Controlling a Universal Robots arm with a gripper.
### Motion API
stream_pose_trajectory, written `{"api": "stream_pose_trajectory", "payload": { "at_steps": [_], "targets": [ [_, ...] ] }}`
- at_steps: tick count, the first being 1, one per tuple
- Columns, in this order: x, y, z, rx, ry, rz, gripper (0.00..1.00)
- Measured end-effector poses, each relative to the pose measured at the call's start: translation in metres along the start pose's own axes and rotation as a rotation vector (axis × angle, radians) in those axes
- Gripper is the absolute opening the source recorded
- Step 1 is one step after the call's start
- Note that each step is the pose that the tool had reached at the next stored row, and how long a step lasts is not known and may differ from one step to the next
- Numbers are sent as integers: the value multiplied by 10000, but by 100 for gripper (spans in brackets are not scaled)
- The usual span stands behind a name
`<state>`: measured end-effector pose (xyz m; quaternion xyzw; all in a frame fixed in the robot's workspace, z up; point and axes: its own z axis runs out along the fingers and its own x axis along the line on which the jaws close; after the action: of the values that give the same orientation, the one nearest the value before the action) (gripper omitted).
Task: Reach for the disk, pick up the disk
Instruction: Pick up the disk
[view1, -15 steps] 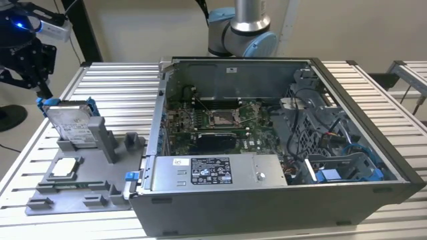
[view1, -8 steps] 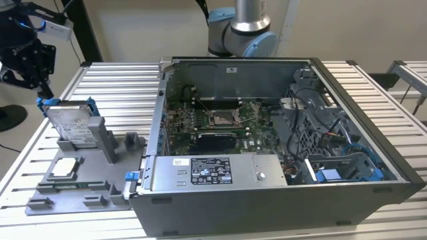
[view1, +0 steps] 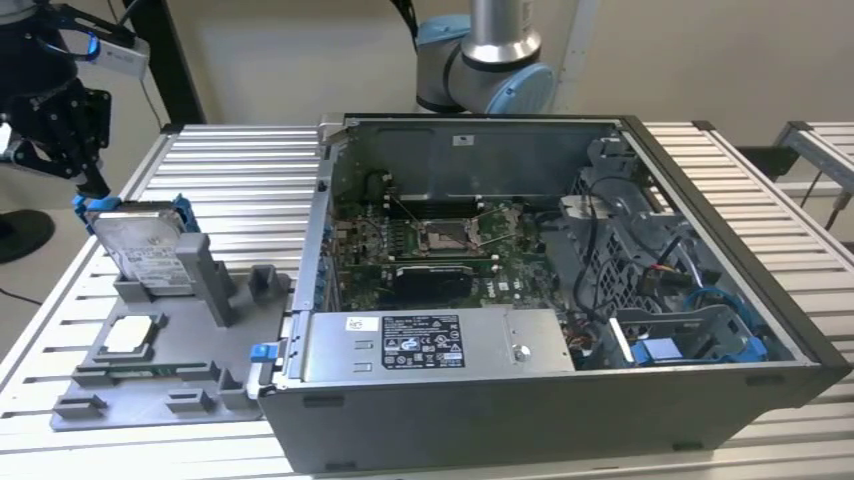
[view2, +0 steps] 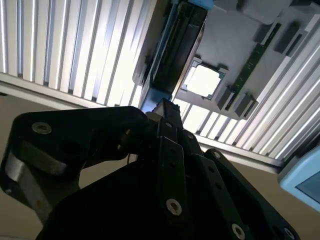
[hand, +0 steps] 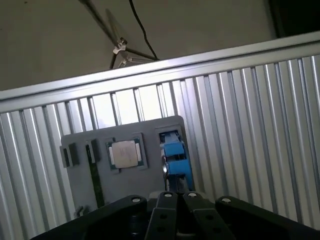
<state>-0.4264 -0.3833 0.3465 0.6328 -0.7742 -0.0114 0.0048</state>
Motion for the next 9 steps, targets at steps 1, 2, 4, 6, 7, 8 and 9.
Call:
{"api": "stream_pose_trajectory", "payload": {
  "at_steps": [1,2,4,6,7,8,9],
  "targets": [
    [0,0,0,0,0,0,0],
    [0,0,0,0,0,0,100],
    [0,0,1,1,-1,0,100],
    [0,0,1,1,-1,-1,100],
    [0,0,1,2,-1,0,100],
    [0,0,2,1,-1,0,100],
    [-1,-1,4,1,-1,0,100]
  ]
}}
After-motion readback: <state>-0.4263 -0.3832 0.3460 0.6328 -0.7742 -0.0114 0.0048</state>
